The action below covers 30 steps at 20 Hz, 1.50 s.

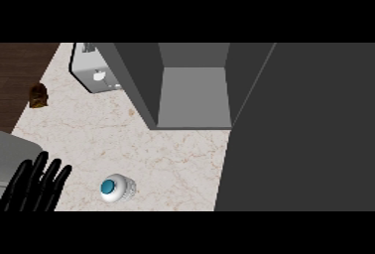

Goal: Pick up the bottled water, place it into the cabinet and close the cabinet

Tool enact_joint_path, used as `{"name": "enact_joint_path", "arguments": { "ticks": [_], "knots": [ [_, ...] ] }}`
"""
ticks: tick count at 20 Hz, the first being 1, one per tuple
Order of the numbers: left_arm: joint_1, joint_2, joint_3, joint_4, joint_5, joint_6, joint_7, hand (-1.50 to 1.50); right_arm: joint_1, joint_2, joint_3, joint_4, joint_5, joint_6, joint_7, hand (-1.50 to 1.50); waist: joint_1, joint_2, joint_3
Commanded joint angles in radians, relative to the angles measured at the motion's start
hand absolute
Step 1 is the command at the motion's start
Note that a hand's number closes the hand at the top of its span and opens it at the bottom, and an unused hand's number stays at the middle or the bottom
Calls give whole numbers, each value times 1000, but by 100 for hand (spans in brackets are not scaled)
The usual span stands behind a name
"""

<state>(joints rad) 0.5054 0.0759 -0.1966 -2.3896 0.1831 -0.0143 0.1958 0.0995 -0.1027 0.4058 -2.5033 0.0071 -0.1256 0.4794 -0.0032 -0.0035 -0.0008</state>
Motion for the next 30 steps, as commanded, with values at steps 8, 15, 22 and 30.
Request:
{"name": "enact_joint_path", "arguments": {
  "ticks": [8, 15, 22, 30],
  "knots": [
    [-89, 39, 165, 299, 37, -80, -137, -150, 21, -47, 38, -172, 75, -29, 63, -150, -6, 0, 0],
    [-164, 34, 194, 554, -4, -131, -298, -150, -33, -59, 11, -158, 56, -49, 89, -150, -8, 1, 0],
    [-245, 9, 206, 769, -21, -148, -406, -150, -25, -73, 99, -198, 119, -76, 137, -150, -11, 0, -1],
    [-246, -6, 212, 966, -72, -158, -557, -150, -76, -108, -34, -199, 7, -75, 159, -150, -5, 2, 0]
  ]
}}
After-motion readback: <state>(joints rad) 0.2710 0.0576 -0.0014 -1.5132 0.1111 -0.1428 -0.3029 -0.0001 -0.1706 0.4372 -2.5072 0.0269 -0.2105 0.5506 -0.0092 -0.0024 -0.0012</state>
